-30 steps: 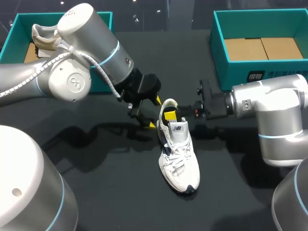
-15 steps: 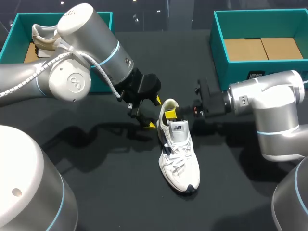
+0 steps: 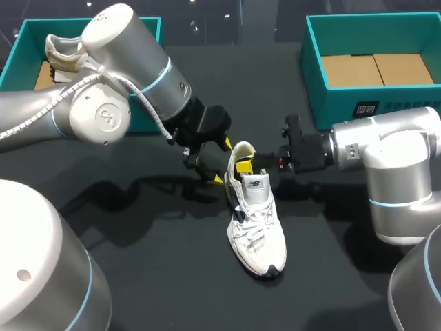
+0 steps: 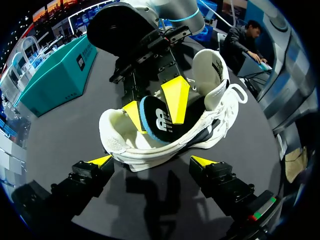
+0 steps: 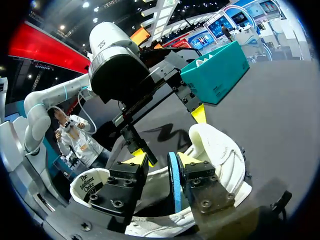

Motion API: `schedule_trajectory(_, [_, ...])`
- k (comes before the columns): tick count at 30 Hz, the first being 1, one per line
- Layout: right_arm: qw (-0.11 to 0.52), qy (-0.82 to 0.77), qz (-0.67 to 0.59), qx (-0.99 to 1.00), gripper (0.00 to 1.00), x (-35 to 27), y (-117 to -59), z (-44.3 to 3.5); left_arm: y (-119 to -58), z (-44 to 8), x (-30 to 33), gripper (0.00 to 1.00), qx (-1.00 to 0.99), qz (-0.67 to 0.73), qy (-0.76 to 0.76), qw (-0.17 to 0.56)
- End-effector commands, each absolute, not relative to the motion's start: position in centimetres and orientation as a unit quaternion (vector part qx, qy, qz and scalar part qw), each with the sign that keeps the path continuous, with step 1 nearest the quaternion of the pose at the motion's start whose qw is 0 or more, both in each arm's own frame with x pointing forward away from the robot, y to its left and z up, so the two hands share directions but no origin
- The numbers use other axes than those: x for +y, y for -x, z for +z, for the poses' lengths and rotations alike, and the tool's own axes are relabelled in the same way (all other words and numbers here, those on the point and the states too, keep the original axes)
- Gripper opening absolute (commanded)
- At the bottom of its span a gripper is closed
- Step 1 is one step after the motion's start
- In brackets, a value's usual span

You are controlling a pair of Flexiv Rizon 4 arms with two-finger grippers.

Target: Take the shoe out of the shoebox, open the shoe tongue, remove and reinsert the insole, then place the shoe into the shoebox

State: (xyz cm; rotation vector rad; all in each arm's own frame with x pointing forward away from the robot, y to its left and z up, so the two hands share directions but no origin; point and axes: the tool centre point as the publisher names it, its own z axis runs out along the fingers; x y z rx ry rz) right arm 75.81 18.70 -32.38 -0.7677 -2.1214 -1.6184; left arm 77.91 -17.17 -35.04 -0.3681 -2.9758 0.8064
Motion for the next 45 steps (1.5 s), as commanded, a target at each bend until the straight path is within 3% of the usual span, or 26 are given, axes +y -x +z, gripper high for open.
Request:
schedule_trajectory(1, [0.179,0.272,-0.563,-0.760,0.42,18.4,-75.9,-31.3,-77.8,-34.0,-16.1,1.00,-0.956,0.265,0.126,0.023])
schedule_trajectory(29, [0.183,0.363,-0.497,-0.767,0.41,10.6,-78.2,-30.9,-78.6,-29.0,-8.1,1.00,-0.955,0.206,0.210,0.037])
schedule_trajectory(45, [0.157,0.466,-0.330,-0.806,0.36,5.2,-78.8,-27.8,-80.5,-24.9,-3.3,1.00,-0.944,0.167,0.277,0.067])
